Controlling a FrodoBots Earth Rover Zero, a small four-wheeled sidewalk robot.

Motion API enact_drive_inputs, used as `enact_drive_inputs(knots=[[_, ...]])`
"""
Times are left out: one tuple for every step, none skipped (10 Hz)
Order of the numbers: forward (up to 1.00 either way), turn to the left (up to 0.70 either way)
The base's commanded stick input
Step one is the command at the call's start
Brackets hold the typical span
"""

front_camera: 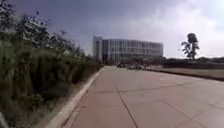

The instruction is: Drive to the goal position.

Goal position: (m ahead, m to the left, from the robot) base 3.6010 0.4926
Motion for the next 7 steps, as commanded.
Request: enact_drive_inputs(knots=[[0.70, 0.14], [0.70, 0.14], [0.70, 0.14], [0.70, 0.05], [0.70, 0.01], [0.70, 0.00], [0.70, 0.00]])
